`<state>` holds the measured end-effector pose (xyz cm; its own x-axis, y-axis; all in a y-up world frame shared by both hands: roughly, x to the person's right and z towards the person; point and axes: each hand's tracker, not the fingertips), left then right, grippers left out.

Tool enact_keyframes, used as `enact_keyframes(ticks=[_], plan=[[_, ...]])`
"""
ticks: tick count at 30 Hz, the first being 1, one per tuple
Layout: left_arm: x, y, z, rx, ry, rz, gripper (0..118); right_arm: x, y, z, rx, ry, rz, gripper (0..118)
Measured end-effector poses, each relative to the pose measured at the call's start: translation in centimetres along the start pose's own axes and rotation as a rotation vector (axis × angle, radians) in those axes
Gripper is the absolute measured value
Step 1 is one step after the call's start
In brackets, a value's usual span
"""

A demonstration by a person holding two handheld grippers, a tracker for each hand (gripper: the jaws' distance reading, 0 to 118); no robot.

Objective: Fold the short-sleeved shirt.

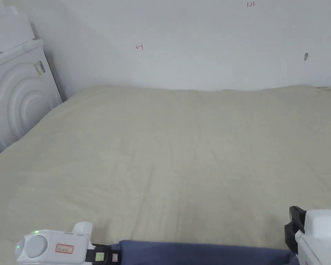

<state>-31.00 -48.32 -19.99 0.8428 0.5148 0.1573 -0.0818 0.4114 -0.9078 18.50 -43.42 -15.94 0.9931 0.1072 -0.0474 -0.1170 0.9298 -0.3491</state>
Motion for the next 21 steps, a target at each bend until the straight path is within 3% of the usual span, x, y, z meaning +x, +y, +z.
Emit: enact_keyframes(ticks=[8, 17, 21], plan=[[0.8, 0.8, 1.3, 0.028, 0.138, -0.032, 4, 0.1, 0.2, 0.2, 0.001, 0.006, 0.009, 1], [1.1, 3.4, 6.1, 0.086, 0.125, -0.042, 2, 0.7, 0.7, 0.2, 0.009, -0.004, 0.009, 1], [2.9, 4.2, 8.0, 0.079, 0.237, -0.058, 2, 0.9, 1.0, 0.2, 0.014, -0.003, 0.018, 1]])
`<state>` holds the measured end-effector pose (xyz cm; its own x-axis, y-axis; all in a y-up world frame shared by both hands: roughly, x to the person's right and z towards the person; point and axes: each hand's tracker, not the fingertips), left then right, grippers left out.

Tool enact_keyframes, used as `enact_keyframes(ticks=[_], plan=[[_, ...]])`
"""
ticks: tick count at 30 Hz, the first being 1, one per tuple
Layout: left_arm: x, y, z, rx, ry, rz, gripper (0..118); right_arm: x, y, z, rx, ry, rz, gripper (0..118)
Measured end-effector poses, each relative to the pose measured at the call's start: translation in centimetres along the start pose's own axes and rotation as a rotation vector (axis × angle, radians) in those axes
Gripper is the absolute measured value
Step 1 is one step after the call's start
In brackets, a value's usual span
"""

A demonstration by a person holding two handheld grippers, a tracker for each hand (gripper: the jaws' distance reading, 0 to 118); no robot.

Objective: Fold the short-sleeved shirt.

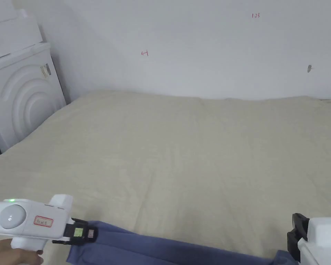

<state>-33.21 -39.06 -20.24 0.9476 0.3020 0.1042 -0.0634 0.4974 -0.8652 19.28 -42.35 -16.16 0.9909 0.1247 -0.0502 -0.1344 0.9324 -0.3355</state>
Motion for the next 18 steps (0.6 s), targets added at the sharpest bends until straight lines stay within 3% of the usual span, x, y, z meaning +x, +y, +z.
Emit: enact_keyframes(ticks=[5, 8, 12, 18], plan=[[-0.9, 1.0, 1.1, -0.025, 0.174, 0.003, 2, 0.2, 0.4, 0.0, 0.006, -0.001, 0.01, 1], [-0.4, 1.0, 1.4, -0.069, 0.184, 0.012, 2, 0.1, 0.5, -0.3, 0.004, 0.004, 0.017, 1], [2.0, 0.5, 2.8, -0.084, 0.126, 0.034, 2, -0.2, 0.6, -0.4, 0.004, 0.016, 0.019, 1], [5.9, 0.5, 5.0, -0.069, -0.118, 0.17, 2, -1.0, 0.7, -0.6, 0.004, 0.033, 0.026, 1]])
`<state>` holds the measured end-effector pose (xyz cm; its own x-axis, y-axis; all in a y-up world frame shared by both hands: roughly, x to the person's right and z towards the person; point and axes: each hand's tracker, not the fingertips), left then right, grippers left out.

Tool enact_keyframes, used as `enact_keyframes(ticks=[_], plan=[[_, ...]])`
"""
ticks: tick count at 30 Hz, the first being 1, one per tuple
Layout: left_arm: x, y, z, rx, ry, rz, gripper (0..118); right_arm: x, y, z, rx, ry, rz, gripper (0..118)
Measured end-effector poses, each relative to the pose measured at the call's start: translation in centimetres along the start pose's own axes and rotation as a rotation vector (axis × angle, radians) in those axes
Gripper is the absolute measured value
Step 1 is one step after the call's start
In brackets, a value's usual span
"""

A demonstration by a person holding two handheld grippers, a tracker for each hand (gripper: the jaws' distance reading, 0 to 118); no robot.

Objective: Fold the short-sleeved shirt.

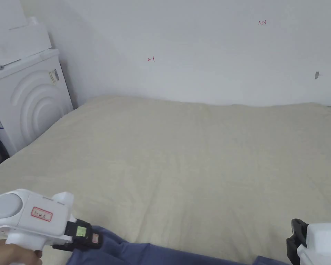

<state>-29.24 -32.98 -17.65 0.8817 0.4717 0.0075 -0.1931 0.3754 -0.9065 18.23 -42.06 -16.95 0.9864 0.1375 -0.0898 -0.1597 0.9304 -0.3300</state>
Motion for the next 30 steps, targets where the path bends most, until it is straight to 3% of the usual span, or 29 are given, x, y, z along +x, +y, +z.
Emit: enact_keyframes(ticks=[4, 11, 21, 25, 28, 30], plan=[[3.4, -0.3, -1.3, 0.009, -0.105, 0.036, 2, -0.4, -0.1, -0.1, -0.004, 0.01, -0.006, 1], [6.5, 0.5, -9.7, -0.067, -0.164, 0.037, 2, 0.0, -0.5, 0.2, -0.012, 0.013, -0.019, 1], [8.9, -0.7, -20.1, -0.139, -0.058, 0.065, 3, 1.5, -1.3, 1.0, -0.032, -0.023, -0.016, 1], [8.7, -0.8, -19.3, -0.141, -0.071, 0.054, 23, 1.8, -1.5, 1.0, -0.038, -0.028, -0.021, 1], [7.9, -1.0, -16.7, -0.079, -0.11, 0.012, 69, 1.9, -1.7, 1.0, -0.039, -0.026, -0.029, 1], [6.8, -1.2, -14.7, -0.033, -0.121, 0.014, 72, 1.8, -1.7, 1.1, -0.041, -0.023, -0.033, 1]])
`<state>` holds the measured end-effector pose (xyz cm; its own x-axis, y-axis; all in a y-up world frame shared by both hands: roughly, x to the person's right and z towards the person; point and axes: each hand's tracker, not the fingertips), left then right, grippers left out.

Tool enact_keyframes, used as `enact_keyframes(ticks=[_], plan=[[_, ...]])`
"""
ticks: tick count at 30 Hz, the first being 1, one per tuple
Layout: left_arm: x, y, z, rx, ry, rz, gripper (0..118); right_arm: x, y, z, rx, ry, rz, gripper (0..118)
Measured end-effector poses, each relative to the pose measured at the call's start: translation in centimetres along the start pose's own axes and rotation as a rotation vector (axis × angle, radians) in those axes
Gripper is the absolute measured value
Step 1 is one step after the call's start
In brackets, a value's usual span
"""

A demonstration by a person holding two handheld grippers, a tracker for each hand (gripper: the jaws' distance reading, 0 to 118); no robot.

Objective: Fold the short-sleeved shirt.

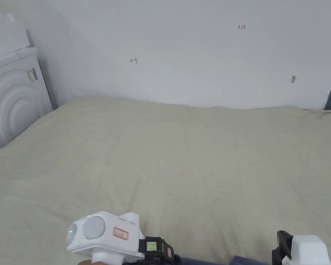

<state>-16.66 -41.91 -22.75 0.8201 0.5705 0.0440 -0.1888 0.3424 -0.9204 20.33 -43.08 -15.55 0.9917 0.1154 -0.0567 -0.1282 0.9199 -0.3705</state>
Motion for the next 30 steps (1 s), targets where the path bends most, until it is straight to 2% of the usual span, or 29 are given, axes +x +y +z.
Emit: enact_keyframes(ticks=[2, 6, 7, 8, 9, 11, 15, 18, 21, 24, 30], plan=[[-1.2, -0.3, 1.8, 0.048, -0.03, 0.006, 79, -0.1, -0.2, -0.1, -0.003, 0.004, -0.004, 1], [-3.0, -1.3, 2.9, 0.067, -0.046, -0.009, 75, -0.2, -0.7, -0.2, -0.015, 0.013, -0.018, 1], [-3.2, -1.7, 2.6, 0.066, -0.055, -0.008, 69, -0.3, -0.7, -0.2, -0.017, 0.015, -0.018, 1], [-3.2, -2.0, 2.1, 0.055, -0.072, -0.007, 59, -0.3, -0.7, -0.2, -0.019, 0.016, -0.019, 1], [-3.2, -2.4, 1.5, 0.05, -0.102, -0.007, 43, -0.3, -0.7, -0.2, -0.019, 0.017, -0.02, 1], [-2.7, -2.8, -0.5, 0.008, -0.178, -0.013, 26, -0.3, -0.8, -0.2, -0.02, 0.019, -0.022, 1], [-1.2, -3.5, -5.5, -0.033, -0.173, -0.027, 15, -0.1, -0.8, 0.0, -0.019, 0.015, -0.021, 1], [-0.6, -3.6, -8.5, -0.039, -0.167, 0.024, 12, 0.3, -0.8, 0.3, -0.017, 0.008, -0.021, 1], [0.1, -4.3, -10.7, -0.078, -0.115, 0.006, 3, 0.6, -0.8, 0.5, -0.022, -0.002, -0.018, 1], [-0.1, -4.4, -11.6, -0.067, -0.146, 0.041, 3, 1.0, -1.1, 0.7, -0.028, -0.009, -0.014, 1], [0.9, -4.3, -9.6, -0.055, -0.132, -0.001, 3, 1.1, -1.5, 0.8, -0.039, -0.008, -0.011, 1]])
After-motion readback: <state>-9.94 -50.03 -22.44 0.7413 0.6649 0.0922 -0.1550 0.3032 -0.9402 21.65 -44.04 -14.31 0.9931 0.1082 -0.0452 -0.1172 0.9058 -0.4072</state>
